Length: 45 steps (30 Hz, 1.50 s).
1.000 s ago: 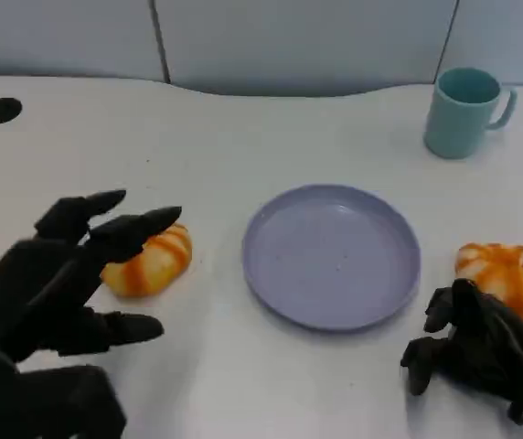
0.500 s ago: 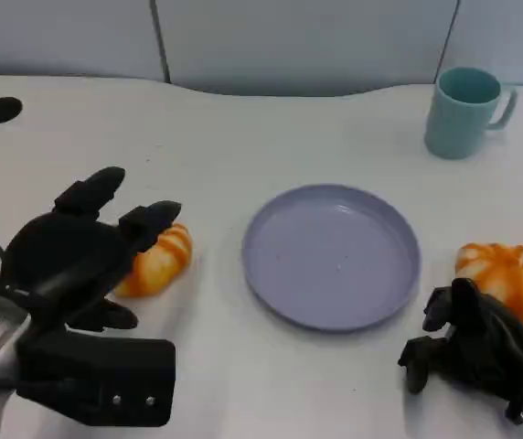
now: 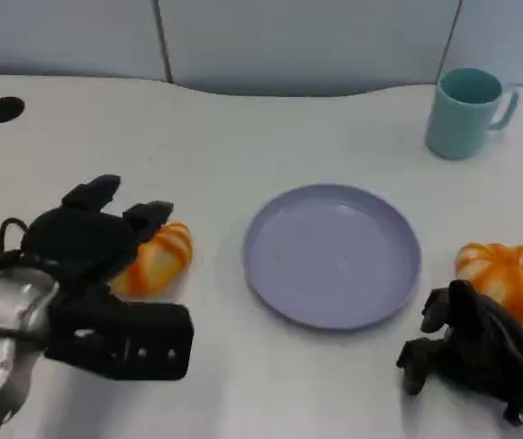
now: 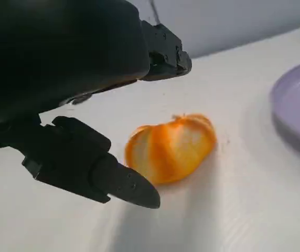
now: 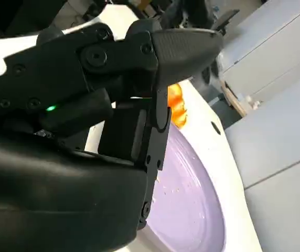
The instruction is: Grasp the bread from the table and place it into the plate.
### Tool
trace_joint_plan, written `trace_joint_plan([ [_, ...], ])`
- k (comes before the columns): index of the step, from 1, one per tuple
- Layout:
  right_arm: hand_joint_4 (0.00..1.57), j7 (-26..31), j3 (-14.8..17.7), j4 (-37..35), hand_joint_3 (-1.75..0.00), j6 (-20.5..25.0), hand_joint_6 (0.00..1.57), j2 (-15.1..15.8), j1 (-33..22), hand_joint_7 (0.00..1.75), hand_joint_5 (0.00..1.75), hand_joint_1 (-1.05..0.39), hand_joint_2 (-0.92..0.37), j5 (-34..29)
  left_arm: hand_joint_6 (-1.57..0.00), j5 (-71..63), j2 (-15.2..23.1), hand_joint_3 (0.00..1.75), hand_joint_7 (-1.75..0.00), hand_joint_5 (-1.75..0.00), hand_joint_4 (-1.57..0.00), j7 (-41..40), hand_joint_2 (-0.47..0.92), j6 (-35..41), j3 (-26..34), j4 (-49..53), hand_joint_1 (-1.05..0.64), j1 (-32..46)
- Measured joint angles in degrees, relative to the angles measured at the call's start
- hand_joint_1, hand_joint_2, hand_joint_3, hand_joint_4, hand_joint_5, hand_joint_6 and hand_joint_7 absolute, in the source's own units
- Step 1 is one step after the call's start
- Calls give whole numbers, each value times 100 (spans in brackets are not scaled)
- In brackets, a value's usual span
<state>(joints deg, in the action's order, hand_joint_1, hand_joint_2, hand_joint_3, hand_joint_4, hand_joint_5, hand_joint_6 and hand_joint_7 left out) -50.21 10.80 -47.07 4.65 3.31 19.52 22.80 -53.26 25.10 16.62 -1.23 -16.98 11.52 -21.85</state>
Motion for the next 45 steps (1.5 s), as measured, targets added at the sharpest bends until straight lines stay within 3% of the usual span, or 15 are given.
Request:
trace_joint_plan([
  [12,157,-13,8,23,-28,-54,157,12,-27,48,73,-53,-92,-1,-10,144,-116,0,-3,-1,-2,-22,72,158,-443,763,-37,-547],
  [18,157,-33,2,34,-28,-99,157,9,-39,47,72,-53,-92,1,-11,292,-511,0,-3,-2,-4,-324,71,54,-770,2236,-39,-1274],
  [32,157,-26,-7,119,-27,-89,157,16,-93,49,73,-54,-92,8,-12,641,-1092,0,-2,-2,-3,-832,69,-51,-1184,4566,-35,-2313],
  [41,157,-4,-18,362,-27,42,157,15,-228,50,73,-53,-92,8,-12,926,-1262,0,-1,-3,-3,-820,69,-37,-1269,5253,-34,-2679],
  [45,157,-2,-18,465,-27,95,157,13,-304,49,73,-53,-92,16,-18,1028,-1278,0,-4,-7,-10,-831,69,-65,-1291,5377,-30,-2719],
])
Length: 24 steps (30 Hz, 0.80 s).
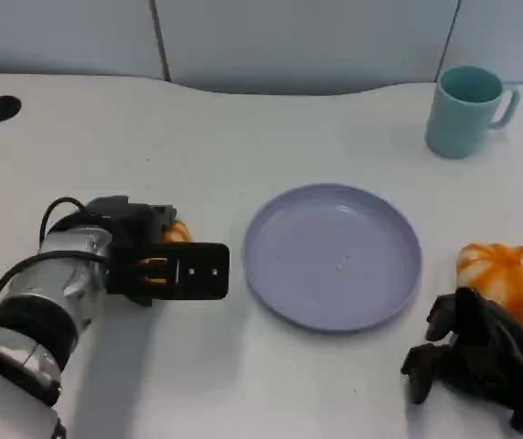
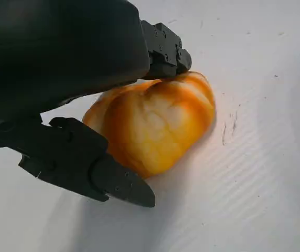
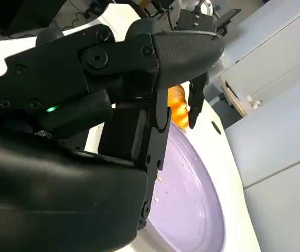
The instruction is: Grasp the bread from the table and place it into the plate.
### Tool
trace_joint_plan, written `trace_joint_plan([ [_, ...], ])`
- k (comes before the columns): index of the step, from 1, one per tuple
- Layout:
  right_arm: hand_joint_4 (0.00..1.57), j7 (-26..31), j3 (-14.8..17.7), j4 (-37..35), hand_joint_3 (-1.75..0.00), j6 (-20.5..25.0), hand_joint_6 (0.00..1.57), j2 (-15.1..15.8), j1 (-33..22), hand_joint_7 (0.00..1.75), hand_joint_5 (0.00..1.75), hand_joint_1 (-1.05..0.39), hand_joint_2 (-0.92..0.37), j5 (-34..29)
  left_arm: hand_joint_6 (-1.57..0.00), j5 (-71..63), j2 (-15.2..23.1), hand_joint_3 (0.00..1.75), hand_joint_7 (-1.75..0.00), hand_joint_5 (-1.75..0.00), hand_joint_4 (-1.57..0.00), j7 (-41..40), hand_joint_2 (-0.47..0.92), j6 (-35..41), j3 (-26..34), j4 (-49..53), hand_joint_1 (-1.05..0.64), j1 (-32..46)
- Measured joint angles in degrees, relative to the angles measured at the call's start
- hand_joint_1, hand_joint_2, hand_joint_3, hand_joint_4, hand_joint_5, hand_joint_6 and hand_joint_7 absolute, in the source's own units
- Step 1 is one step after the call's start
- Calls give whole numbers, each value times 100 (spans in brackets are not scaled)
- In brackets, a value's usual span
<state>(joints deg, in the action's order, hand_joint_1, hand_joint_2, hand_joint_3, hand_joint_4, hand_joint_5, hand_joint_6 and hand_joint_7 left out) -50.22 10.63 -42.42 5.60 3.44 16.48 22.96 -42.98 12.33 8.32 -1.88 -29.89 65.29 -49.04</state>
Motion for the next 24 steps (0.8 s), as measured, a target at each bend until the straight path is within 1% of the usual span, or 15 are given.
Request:
trace_joint_plan([
  [2,157,0,4,37,-29,51,157,0,-21,47,72,-52,-92,8,-24,98,2,3,-7,-13,-23,-21,77,-31,18,49,-30,0],
  [6,157,-9,4,126,-29,94,157,0,-86,47,71,-52,-92,24,-26,277,6,3,-6,-14,-27,-147,79,-109,77,153,-29,2],
  [7,157,-9,4,137,-29,108,157,0,-90,47,71,-52,-92,25,-55,295,7,2,-11,-51,-54,-166,82,-124,77,165,-30,1],
  [8,157,-8,4,153,-28,128,157,0,-95,46,71,-52,-92,26,-69,311,9,1,-11,-72,-63,-250,84,-164,77,187,-30,4],
  [9,157,-6,3,186,-28,167,157,1,-106,46,71,-52,-92,27,-77,318,9,1,-10,-83,-67,-418,84,-224,75,224,-30,15],
  [10,157,-5,3,215,-28,202,157,1,-120,46,71,-52,-92,28,-82,320,8,1,-10,-91,-70,-596,85,-287,72,257,-30,30],
  [12,157,-5,4,256,-28,265,157,1,-136,46,71,-52,-92,31,-85,321,6,0,-9,-95,-71,-874,85,-385,61,340,-30,42],
  [13,157,-5,4,263,-27,274,157,2,-139,46,71,-53,-92,33,-100,322,5,1,-13,-108,-72,-941,87,-402,50,364,-33,43],
  [15,157,2,4,289,-28,295,157,2,-154,46,71,-52,-92,32,-112,318,0,0,-16,-118,-75,-1126,88,-409,5,415,-33,44],
  [16,157,8,4,313,-28,313,157,2,-164,46,71,-52,-92,31,-87,317,-4,19,-99,-151,-71,-1223,88,-408,-12,450,-28,45],
  [17,157,11,4,328,-28,319,157,2,-174,46,71,-52,-92,31,-72,313,-5,28,-136,-163,-72,-1362,88,-420,-32,472,-25,53],
  [18,157,11,4,338,-28,318,157,2,-180,46,71,-53,-92,31,-67,308,-4,33,-155,-169,-74,-1514,90,-454,-48,491,-23,71],
  [19,157,11,4,341,-28,317,157,2,-183,46,71,-53,-92,31,-63,296,-3,36,-167,-172,-75,-1708,91,-501,-69,518,-22,103],
  [20,157,11,5,343,-28,315,157,2,-184,46,71,-53,-92,30,-62,279,6,38,-170,-173,-76,-1885,91,-551,-90,536,-22,137],
  [24,157,15,6,340,-27,298,157,3,-183,47,72,-53,-92,26,-59,257,50,53,-174,-175,-82,-2471,92,-795,-160,599,-23,254],
])
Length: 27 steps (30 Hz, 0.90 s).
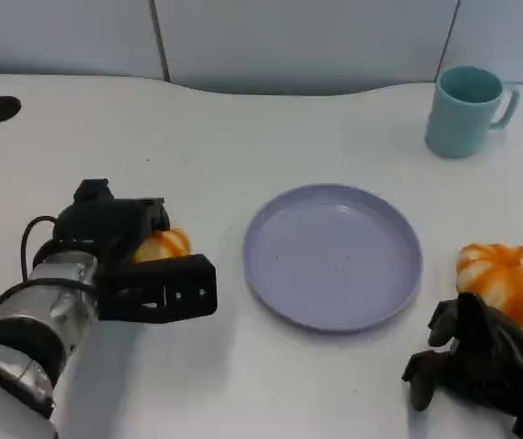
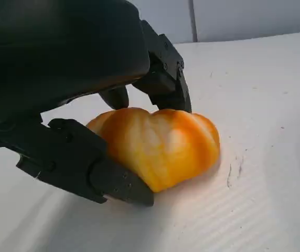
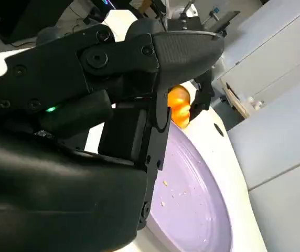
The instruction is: Grasp the bread from the table and place it into the plate.
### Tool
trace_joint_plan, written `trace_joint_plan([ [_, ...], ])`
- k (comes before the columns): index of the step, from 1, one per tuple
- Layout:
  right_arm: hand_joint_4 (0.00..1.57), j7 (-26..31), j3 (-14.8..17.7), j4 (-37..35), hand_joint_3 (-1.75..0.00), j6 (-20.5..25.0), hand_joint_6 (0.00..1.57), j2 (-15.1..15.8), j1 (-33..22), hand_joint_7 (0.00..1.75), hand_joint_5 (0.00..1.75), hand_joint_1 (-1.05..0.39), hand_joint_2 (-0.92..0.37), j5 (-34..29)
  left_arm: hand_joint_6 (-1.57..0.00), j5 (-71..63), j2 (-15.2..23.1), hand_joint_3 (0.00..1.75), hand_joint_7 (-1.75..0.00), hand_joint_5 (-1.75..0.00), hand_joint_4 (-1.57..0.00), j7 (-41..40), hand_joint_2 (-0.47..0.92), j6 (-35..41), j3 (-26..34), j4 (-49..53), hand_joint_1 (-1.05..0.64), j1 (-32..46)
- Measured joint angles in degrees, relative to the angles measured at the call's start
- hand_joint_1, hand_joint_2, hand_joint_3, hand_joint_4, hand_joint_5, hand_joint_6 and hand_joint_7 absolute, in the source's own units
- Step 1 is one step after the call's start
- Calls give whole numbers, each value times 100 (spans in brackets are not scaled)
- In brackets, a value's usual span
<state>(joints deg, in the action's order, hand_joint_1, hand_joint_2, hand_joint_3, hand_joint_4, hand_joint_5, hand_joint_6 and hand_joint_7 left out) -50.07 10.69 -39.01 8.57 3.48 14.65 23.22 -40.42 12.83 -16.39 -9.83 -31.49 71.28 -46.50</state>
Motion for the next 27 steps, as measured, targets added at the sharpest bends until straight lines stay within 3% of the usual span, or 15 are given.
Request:
trace_joint_plan([
  [5,157,16,3,-30,-27,-45,157,1,12,47,72,-52,-92,-8,-57,-42,61,59,-175,-175,-83,-688,89,-379,-37,79,-24,207],
  [15,157,17,6,-155,-27,-149,157,1,97,48,73,-52,-92,-8,-58,207,120,70,-175,-175,-82,-887,82,-830,274,75,-26,231],
  [17,157,11,8,-177,-28,-167,157,1,107,48,73,-53,-92,-7,-66,267,133,106,-175,-175,-87,-889,59,-892,343,62,-16,226],
  [19,157,-5,14,-223,-28,-209,157,13,128,48,73,-53,-92,-7,-68,391,140,116,-175,-175,-88,-980,54,-1172,517,-75,-19,219],
  [22,157,-38,13,-310,-30,-250,157,21,172,48,73,-52,-92,-6,-62,534,144,114,-172,-175,-82,-1045,55,-1532,700,-376,-20,110],
  [24,157,-46,14,-348,-30,-274,157,21,193,49,73,-51,-92,-5,-55,529,124,110,-156,-174,-71,-1044,55,-1674,726,-571,-19,13],
  [27,157,-44,12,-382,-30,-291,157,20,219,49,73,-51,-92,-7,-54,515,72,108,-151,-174,-68,-1045,56,-1815,727,-789,-19,-50],
])
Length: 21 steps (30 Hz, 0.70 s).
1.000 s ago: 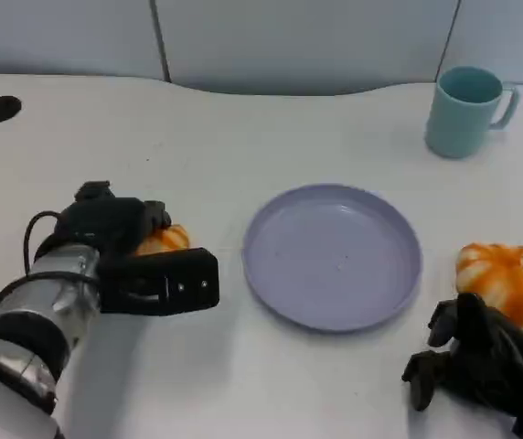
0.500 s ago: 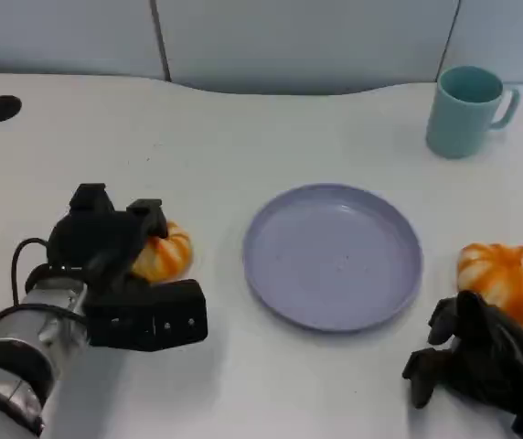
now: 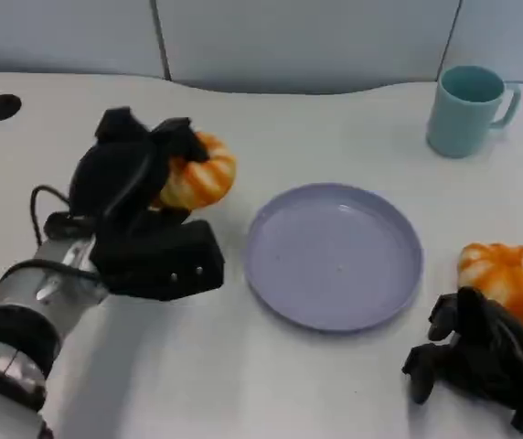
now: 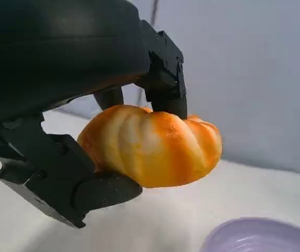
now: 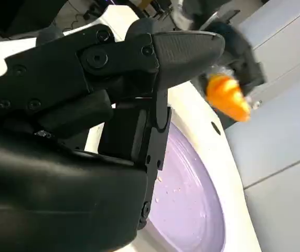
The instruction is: Grasp the bread from the table and place it into the plate.
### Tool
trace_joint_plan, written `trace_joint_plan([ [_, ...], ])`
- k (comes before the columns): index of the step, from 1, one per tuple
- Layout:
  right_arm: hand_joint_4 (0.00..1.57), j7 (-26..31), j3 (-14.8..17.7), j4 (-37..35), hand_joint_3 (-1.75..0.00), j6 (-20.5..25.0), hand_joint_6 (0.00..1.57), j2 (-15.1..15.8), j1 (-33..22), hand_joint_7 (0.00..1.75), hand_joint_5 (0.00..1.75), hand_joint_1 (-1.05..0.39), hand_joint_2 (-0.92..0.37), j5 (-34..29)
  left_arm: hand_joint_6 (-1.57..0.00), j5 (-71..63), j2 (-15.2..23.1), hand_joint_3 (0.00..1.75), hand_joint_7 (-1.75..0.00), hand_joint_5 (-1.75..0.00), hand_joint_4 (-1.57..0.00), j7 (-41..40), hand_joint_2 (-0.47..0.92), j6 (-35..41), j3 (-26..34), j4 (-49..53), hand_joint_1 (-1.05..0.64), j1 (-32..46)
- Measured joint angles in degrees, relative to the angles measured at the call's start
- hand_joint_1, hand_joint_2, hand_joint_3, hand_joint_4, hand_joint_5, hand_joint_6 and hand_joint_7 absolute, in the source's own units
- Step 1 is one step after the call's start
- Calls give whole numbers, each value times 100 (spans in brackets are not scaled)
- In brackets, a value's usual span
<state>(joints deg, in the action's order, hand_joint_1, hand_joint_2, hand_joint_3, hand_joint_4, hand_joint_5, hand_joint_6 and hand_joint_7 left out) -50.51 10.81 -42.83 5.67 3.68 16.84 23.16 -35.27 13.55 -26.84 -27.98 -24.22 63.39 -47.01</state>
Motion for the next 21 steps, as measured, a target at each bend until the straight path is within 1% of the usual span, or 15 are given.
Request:
trace_joint_plan([
  [1,157,0,1,-5,-30,-13,157,0,1,49,73,-51,-92,0,-54,-3,-13,108,-150,-174,-68,0,56,-10,0,-16,-19,1],
  [2,157,0,1,-10,-29,-29,157,0,1,49,73,-52,-92,0,-66,-3,-21,129,-165,-174,-84,0,43,-10,0,-18,-17,1],
  [3,157,0,6,-11,-28,-37,157,2,-2,49,73,-53,-92,2,-71,13,-41,138,-170,-174,-90,38,38,-21,8,-56,-17,4],
  [4,157,5,13,-11,-28,-38,157,12,-2,48,73,-53,-92,4,-74,38,-87,143,-172,-175,-94,106,36,-67,17,-142,-17,5],
  [6,157,20,12,-10,-27,-37,157,10,3,48,73,-53,-92,4,-75,147,-243,148,-174,-175,-95,291,33,-247,23,-365,-15,3],
  [8,157,39,-2,-10,-27,-36,157,-21,14,49,73,-53,-92,0,-75,180,-412,149,-174,-175,-95,449,32,-406,10,-510,-15,-8],
  [9,157,42,-3,-9,-27,-37,157,-30,15,49,74,-54,-92,0,-79,181,-470,149,-175,-175,-97,499,37,-447,7,-554,-19,-9],
  [12,157,72,-4,17,-27,-2,157,-25,12,49,74,-54,-92,1,-82,112,-576,148,-175,-175,-99,611,40,-552,-111,-566,-22,-108],
  [17,157,119,-13,49,-27,56,157,-25,13,49,74,-54,-92,0,-82,8,-685,148,-175,-175,-99,656,41,-666,-187,-560,-23,-203],
  [18,157,121,-13,50,-30,58,157,-24,13,46,71,-52,-92,0,-83,7,-682,143,-175,-175,-103,656,44,-666,-186,-555,-30,-203],
  [21,157,102,-8,55,-32,38,157,-22,-2,44,69,-50,-92,3,-85,-139,-838,141,-175,-175,-107,799,47,-702,-423,-309,-36,-349],
])
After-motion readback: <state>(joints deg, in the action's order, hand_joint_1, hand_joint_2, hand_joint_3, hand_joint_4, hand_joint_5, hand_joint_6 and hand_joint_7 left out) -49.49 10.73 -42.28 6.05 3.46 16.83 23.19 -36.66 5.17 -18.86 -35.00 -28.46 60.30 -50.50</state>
